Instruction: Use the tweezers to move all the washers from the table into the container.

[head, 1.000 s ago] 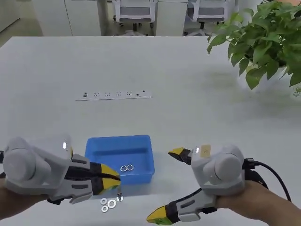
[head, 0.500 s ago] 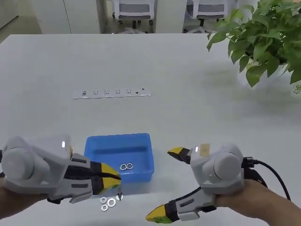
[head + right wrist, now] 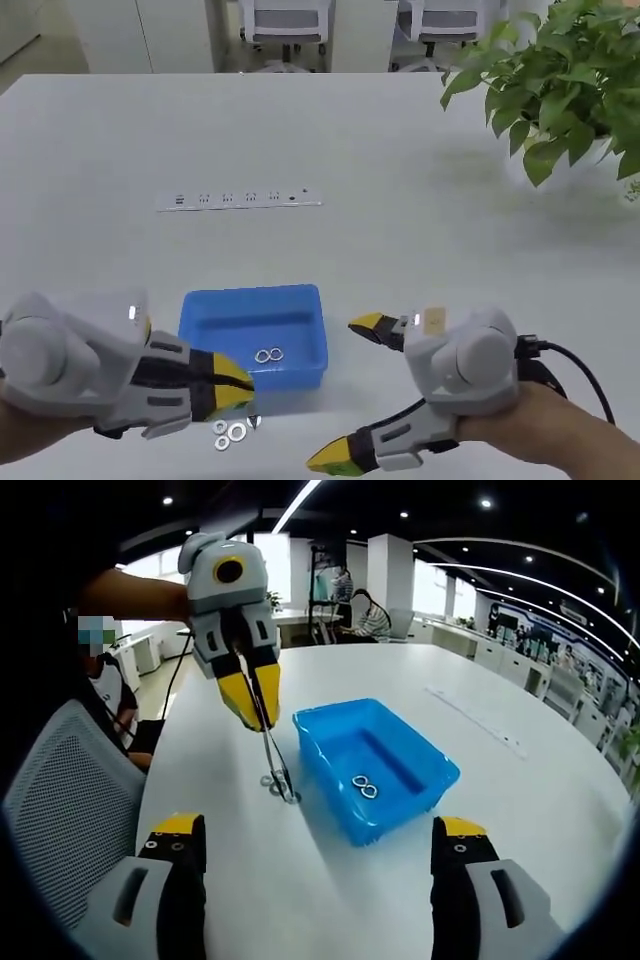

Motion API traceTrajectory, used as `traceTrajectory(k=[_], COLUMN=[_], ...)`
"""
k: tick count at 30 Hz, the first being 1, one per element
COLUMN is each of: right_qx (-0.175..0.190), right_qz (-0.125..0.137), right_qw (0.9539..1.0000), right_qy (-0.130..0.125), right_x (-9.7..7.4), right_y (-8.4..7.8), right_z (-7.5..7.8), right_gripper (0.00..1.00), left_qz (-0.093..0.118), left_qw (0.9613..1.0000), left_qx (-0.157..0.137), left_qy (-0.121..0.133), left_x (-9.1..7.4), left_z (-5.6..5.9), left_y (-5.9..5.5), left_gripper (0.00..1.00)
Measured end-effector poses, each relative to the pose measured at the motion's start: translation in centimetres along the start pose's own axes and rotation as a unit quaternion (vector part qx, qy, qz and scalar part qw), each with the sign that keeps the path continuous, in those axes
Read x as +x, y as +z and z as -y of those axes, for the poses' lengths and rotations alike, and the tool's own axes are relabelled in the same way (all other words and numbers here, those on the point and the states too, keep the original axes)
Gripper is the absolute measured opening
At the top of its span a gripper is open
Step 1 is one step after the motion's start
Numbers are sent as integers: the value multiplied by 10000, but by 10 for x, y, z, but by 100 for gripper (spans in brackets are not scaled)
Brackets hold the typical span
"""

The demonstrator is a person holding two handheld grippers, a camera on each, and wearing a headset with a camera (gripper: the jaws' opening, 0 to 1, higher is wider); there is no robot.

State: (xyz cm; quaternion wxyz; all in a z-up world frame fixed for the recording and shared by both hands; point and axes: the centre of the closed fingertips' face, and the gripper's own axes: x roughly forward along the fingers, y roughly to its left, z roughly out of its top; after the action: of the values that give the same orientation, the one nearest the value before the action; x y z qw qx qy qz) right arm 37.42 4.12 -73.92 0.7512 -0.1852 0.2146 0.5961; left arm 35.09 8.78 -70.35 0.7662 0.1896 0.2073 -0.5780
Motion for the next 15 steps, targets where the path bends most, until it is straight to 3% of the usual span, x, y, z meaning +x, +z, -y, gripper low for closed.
traceTrajectory(k=[15], right_qx=[-386], right_qz=[155], right_qw=[9981], right_qy=[445], right_x=[18], right_y=[19], right_z=[-12], right_gripper=[78], left_qz=[-125], left_qw=[9996], left_qx=[-40], left_qy=[-247], left_x=[0], left_z=[-6], left_y=[0], left_gripper=[6])
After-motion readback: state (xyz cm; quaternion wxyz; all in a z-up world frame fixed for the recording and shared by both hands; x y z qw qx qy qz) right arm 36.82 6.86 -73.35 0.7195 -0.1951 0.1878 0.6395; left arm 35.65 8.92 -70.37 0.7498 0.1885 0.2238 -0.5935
